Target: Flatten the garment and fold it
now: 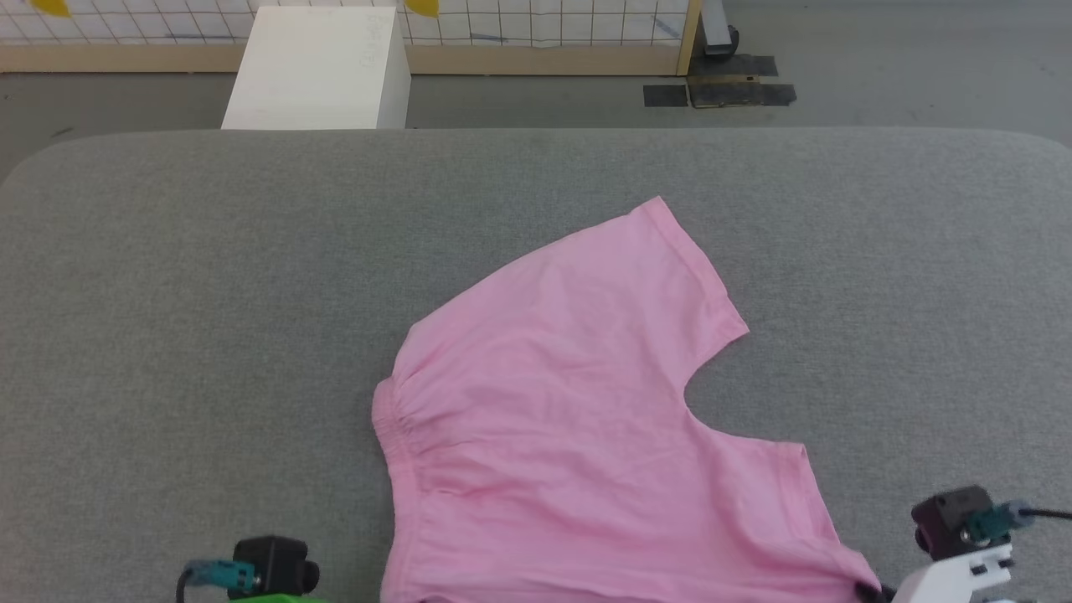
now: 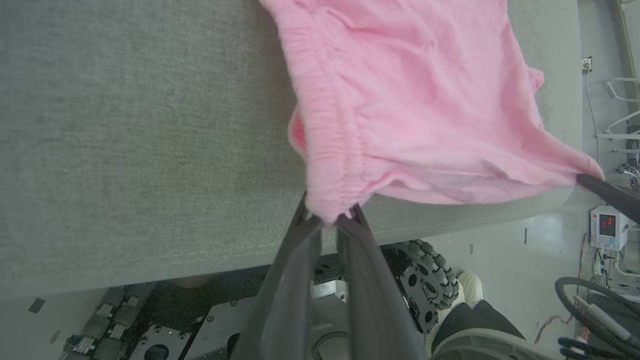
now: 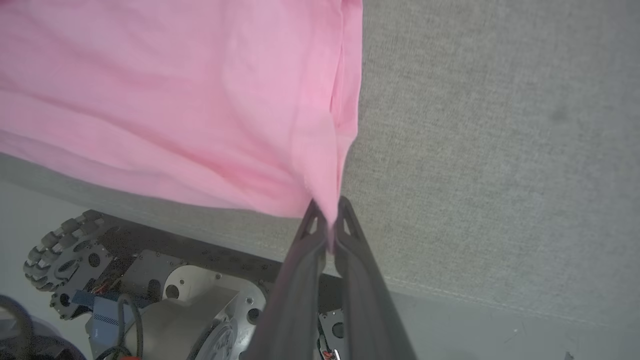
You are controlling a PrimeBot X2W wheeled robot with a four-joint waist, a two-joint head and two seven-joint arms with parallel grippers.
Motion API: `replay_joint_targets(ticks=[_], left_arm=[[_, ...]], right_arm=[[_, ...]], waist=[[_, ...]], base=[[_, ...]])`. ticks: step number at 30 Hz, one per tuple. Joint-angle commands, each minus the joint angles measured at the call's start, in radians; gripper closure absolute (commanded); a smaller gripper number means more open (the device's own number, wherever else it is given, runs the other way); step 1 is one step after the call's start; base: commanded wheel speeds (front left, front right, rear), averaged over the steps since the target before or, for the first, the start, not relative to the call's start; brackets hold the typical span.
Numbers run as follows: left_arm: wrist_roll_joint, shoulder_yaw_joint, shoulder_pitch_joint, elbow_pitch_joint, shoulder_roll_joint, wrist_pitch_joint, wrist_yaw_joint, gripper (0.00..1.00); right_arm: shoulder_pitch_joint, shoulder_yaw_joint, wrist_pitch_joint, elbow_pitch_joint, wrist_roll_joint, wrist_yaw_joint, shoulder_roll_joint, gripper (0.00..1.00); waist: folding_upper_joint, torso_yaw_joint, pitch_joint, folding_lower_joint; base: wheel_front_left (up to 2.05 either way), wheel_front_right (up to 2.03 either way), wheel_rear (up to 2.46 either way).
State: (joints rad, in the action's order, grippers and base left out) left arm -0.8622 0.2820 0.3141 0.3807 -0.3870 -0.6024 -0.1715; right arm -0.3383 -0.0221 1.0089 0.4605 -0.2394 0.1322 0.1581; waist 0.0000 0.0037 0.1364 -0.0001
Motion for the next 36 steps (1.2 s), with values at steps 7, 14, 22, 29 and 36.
replay_joint_targets(ticks=[7,14,22,29,36], left_arm=[[0.025,0.003,-0.191,-0.032,0.035,0.051,0.045,1.00],[0.021,-0.015,-0.421,-0.160,0.101,0.096,0.073,1.00],[0.037,-0.039,-0.575,-0.307,0.144,0.150,0.068,1.00],[0.054,-0.029,-0.640,-0.391,0.166,0.177,0.070,1.00],[0.063,0.004,-0.664,-0.446,0.193,0.193,0.087,1.00]], right_arm=[[0.283,0.075,-0.058,-0.024,0.014,-0.002,0.089,1.00],[0.658,0.176,-0.126,-0.245,-0.008,-0.002,0.157,1.00],[0.962,0.256,-0.247,-0.536,-0.024,-0.002,0.151,1.00],[1.142,0.309,-0.322,-0.787,-0.010,-0.002,0.138,1.00],[1.247,0.328,-0.354,-0.987,0.010,-0.002,0.129,1.00]], waist=[[0.0000,0.020,0.013,0.0001],[0.0000,0.071,0.084,0.0001],[0.0000,0.120,0.174,0.0001],[0.0000,0.164,0.244,0.0001],[0.0000,0.197,0.290,0.0001]], base=[[0.00,0.00,0.00],[0.00,0.00,0.00],[0.00,0.00,0.00],[0.00,0.00,0.00],[0.00,0.00,0.00]])
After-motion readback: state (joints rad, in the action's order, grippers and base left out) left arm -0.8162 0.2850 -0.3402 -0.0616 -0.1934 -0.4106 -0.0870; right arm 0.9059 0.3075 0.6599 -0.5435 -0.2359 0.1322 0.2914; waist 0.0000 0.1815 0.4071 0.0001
